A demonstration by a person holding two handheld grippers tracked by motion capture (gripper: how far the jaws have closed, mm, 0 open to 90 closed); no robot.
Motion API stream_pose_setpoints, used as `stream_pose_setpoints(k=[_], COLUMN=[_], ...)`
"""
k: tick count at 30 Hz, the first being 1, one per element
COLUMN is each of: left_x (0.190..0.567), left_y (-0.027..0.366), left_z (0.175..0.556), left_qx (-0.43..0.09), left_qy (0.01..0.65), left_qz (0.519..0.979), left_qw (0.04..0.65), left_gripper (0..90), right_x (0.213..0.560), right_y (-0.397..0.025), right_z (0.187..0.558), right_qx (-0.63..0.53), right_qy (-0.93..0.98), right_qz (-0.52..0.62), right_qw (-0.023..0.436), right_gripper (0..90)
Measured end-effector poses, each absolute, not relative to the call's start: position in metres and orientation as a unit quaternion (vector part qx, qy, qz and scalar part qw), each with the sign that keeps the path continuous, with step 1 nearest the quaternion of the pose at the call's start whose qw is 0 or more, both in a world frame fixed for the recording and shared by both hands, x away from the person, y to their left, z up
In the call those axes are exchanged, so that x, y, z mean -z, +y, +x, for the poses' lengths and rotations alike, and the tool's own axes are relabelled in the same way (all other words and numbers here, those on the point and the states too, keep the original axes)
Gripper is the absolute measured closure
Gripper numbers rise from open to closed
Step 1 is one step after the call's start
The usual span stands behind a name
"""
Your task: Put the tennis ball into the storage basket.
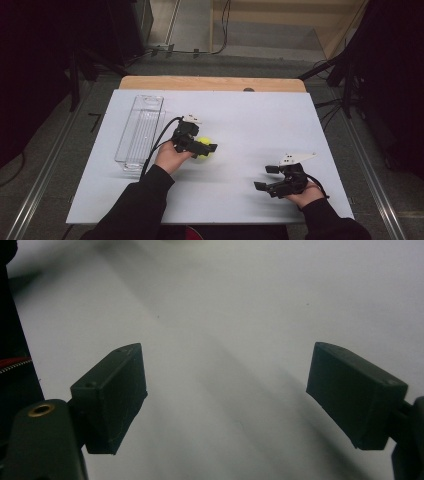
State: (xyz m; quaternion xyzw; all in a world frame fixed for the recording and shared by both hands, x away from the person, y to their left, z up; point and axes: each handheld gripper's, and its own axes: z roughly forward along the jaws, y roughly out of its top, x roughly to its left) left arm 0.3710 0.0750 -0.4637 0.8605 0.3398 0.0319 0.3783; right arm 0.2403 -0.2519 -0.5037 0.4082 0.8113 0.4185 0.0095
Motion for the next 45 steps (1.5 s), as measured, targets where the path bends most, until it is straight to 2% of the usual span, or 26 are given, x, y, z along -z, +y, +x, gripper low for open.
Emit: stream_pose_setpoints(k=[41,45], left_x=[0.495,0.496], left_y=[0.073,0.074], left_z=[0.365,0.364], left_qx=[-0.029,-0.038], left_qy=[0.355,0.352], left_qz=[0.866,0.867], left_qw=[0.352,0.351], left_gripper=[6.1,14.5], right_x=[0.504,0.504], right_y=[-0.249,-0.249], right_z=[0.24,0.24], right_qx=[-0.413,-0.414], right_qy=[0.816,0.815], right_qz=[0.404,0.405], right_qw=[0.009,0.009], right_gripper=[14.3,14.3])
